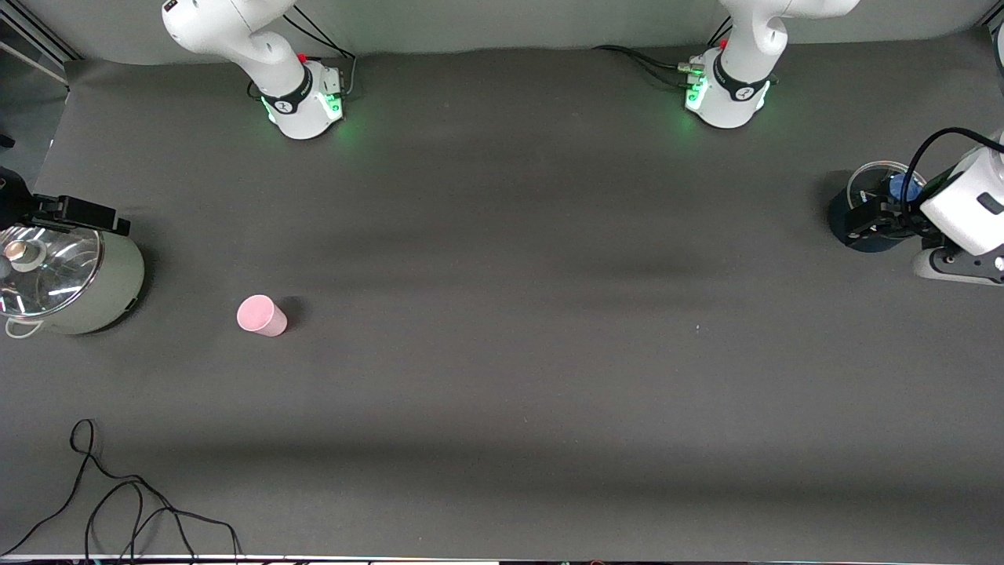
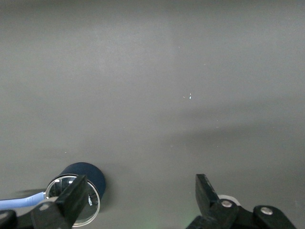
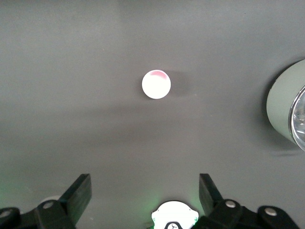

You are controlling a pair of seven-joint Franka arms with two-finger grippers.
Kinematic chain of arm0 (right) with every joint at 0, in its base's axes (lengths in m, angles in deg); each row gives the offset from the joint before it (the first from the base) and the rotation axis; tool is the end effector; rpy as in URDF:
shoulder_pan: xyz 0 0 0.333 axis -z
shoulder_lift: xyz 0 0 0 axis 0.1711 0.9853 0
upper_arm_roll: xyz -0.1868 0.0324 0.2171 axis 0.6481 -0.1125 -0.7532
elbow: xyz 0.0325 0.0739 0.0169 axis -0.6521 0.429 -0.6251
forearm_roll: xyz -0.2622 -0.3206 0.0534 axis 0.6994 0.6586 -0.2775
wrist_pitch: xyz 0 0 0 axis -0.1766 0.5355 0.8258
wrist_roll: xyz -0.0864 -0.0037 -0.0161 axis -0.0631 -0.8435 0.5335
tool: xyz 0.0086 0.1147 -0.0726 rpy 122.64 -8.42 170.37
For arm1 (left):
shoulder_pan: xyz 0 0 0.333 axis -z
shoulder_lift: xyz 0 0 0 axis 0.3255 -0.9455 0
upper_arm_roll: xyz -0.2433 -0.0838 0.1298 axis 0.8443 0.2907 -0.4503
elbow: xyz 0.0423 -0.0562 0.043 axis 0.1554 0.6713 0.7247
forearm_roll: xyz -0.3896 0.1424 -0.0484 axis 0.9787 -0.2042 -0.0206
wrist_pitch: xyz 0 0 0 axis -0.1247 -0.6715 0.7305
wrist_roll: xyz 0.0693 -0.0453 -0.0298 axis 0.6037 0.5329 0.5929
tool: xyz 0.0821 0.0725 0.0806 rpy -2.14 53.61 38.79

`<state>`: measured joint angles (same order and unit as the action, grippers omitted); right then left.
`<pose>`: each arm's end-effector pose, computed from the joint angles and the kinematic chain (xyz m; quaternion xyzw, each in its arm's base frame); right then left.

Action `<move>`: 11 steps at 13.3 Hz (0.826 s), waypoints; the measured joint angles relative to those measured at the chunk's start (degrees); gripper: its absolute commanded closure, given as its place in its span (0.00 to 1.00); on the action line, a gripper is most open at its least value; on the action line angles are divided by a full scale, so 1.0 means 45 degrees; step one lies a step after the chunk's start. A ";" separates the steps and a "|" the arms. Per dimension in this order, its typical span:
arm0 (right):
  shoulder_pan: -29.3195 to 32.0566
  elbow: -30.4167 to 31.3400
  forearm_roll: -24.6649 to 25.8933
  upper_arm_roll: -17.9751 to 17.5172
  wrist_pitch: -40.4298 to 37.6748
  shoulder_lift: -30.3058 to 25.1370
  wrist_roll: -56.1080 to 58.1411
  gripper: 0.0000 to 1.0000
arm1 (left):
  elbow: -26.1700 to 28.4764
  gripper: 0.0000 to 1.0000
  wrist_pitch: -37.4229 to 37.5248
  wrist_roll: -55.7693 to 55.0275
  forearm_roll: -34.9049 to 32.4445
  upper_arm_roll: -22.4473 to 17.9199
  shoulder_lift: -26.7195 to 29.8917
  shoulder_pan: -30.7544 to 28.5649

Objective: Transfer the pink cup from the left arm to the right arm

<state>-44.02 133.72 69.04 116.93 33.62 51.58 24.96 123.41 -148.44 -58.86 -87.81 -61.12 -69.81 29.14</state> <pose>0.5826 -0.0472 0.5566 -0.9922 0.0603 0.1000 0.0433 0.6016 -0.0349 0.5441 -0.9967 0.0693 0.0384 0.0168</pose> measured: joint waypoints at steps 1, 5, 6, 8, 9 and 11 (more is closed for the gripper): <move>0.0456 -0.0003 0.0006 -0.0495 0.0000 -0.0002 0.0000 0.00 | 0.0000 0.00 0.0000 0.0000 0.0145 -0.0012 0.0000 0.0001; 0.4187 -0.0021 0.0940 -0.4734 -0.0008 -0.0320 0.0001 0.00 | 0.0001 0.00 0.0000 0.0000 0.0664 -0.0017 0.0000 0.0019; 0.4951 0.0031 0.1171 -0.5715 -0.0019 -0.0499 0.0000 0.00 | 0.0000 0.00 0.0000 0.0000 0.0664 -0.0016 0.0000 0.0020; 0.5964 0.0555 0.1562 -0.7098 0.0206 -0.1038 0.0000 0.00 | 0.0000 0.00 0.0001 0.0000 0.0661 -0.0019 0.0003 0.0020; 0.6252 0.1160 0.1649 -0.7498 0.0732 -0.1463 -0.0001 0.00 | -0.0001 0.00 0.0001 0.0000 0.0636 -0.0024 0.0018 0.0020; 0.6576 0.2960 0.1689 -0.7892 0.2393 -0.2626 -0.0002 0.00 | -0.0002 0.00 0.0001 0.0000 0.0409 -0.0037 0.0085 0.0020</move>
<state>-14.43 147.04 76.64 81.41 44.39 39.76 24.95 123.40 -148.43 -58.86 -85.97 -61.29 -69.42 29.23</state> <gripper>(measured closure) 0.000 0.000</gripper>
